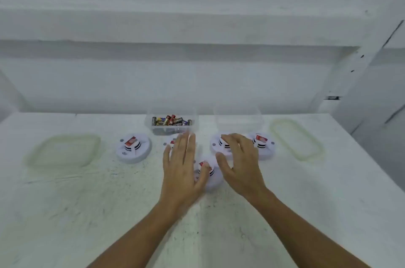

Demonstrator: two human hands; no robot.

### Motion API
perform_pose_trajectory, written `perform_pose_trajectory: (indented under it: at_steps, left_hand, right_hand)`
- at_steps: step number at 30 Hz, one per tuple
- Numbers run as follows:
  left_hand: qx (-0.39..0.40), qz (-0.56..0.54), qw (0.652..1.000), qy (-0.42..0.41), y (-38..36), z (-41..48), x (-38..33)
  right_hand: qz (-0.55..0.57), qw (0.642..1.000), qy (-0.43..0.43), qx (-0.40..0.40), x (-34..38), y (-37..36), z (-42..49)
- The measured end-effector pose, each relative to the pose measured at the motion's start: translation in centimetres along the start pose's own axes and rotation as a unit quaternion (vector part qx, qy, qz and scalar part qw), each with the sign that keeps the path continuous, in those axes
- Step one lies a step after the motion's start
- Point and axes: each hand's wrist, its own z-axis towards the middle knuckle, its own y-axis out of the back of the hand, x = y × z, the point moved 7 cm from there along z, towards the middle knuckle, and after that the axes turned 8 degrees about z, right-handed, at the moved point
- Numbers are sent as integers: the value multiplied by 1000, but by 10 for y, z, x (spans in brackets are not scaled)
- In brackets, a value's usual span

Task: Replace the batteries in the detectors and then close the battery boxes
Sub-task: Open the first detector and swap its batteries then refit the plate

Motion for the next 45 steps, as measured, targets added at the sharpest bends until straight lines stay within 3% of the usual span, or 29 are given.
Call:
perform_pose_trajectory:
  at_steps: [5, 8, 13, 17, 22, 25, 30, 34, 45]
  left_hand:
    - [85, -13, 993, 78, -22, -30, 12]
    - [92, -31, 990, 104, -29, -30, 19]
    - [107, -88, 980, 142, -39, -34, 24]
    - [104, -142, 975, 138, -36, -36, 26]
    - [72, -187, 972, 121, -31, -35, 30]
    - [46, -222, 968, 105, -23, -35, 26]
    - [60, -326, 937, 115, -19, -41, 21]
    - [72, -344, 926, 139, -19, -41, 24]
    - [134, -335, 915, 179, -28, -44, 34]
  right_hand:
    - [23, 987, -152, 39, -32, -20, -32]
    - [37, 974, -221, 46, -39, -30, -37]
    - [-5, 963, -257, 87, -39, -42, -36]
    - [32, 955, -269, 123, -46, -47, -38]
    - [261, 926, -251, 106, -33, -35, -37]
    - [296, 922, -234, 88, -31, -25, -32]
    - [187, 975, -73, 91, -18, -13, -28]
    - [74, 991, 70, 89, -6, -9, -38]
    - [-11, 982, 135, 132, -8, -10, -63]
